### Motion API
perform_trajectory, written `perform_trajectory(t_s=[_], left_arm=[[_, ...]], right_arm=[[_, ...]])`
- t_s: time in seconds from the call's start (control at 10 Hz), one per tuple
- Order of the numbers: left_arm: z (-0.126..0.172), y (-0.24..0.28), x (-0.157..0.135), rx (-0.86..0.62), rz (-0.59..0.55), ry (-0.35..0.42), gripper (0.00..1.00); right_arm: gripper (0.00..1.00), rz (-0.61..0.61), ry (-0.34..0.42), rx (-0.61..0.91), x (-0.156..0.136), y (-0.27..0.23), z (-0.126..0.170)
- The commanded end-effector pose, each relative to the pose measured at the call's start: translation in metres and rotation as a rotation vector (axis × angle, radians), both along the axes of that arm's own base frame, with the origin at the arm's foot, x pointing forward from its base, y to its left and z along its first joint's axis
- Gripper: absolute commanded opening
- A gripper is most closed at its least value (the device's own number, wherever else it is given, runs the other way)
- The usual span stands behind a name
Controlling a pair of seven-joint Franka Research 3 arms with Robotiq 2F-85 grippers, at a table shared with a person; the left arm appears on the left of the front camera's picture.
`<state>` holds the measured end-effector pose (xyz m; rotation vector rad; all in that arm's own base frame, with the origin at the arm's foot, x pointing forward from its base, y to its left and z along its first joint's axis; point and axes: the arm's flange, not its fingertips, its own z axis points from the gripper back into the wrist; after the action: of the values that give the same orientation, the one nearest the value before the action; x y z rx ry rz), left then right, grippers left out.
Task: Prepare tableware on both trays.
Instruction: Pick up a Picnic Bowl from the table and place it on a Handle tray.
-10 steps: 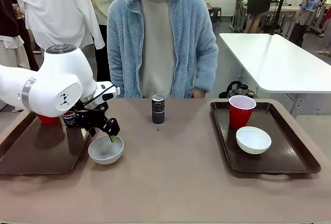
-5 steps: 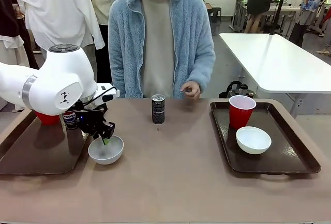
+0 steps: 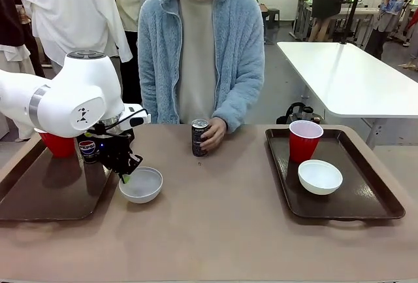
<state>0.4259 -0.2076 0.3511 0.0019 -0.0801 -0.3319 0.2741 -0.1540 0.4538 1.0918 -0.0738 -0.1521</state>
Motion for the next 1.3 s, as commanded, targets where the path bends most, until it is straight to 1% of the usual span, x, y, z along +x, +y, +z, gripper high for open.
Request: perform_trajectory(t_s=[0.0, 0.1, 0.2, 0.3, 0.4, 0.5, 0.6, 0.8, 1.0, 1.1, 1.2], left_arm=[[0.015, 0.005, -0.008, -0.004, 0.044, 0.008, 0.0], [0.037, 0.011, -0.02, -0.046, 0.059, 0.005, 0.01], [0.059, 0.019, -0.031, -0.056, 0.08, -0.014, 0.01], [0.084, 0.031, -0.049, -0.063, 0.111, -0.043, 0.01], [0.098, 0.038, -0.054, -0.075, 0.122, -0.05, 0.01], [0.108, 0.049, -0.066, -0.077, 0.131, -0.062, 0.01], [0.11, 0.058, -0.072, -0.068, 0.134, -0.055, 0.01], [0.099, 0.093, -0.063, -0.042, 0.158, -0.065, 0.01], [0.092, 0.144, -0.06, -0.077, 0.227, -0.052, 0.01], [0.089, 0.165, -0.064, -0.091, 0.262, -0.057, 0.01], [0.086, 0.183, -0.065, -0.076, 0.291, -0.055, 0.01]], right_arm=[[1.0, -0.001, -0.016, 0.024, 0.0, 0.001, 0.001], [1.0, -0.001, -0.016, 0.024, 0.0, 0.001, 0.001], [1.0, -0.001, -0.016, 0.024, 0.0, 0.001, 0.001], [1.0, -0.001, -0.016, 0.024, 0.0, 0.001, 0.001], [1.0, -0.001, -0.016, 0.024, 0.0, 0.001, 0.001], [1.0, -0.001, -0.016, 0.024, 0.0, 0.001, 0.001], [1.0, -0.001, -0.016, 0.024, 0.0, 0.001, 0.001], [1.0, -0.001, -0.016, 0.024, 0.0, 0.001, 0.001], [1.0, -0.001, -0.016, 0.024, 0.0, 0.001, 0.001], [1.0, -0.001, -0.016, 0.024, 0.0, 0.001, 0.001], [1.0, -0.001, -0.016, 0.024, 0.0, 0.001, 0.001]])
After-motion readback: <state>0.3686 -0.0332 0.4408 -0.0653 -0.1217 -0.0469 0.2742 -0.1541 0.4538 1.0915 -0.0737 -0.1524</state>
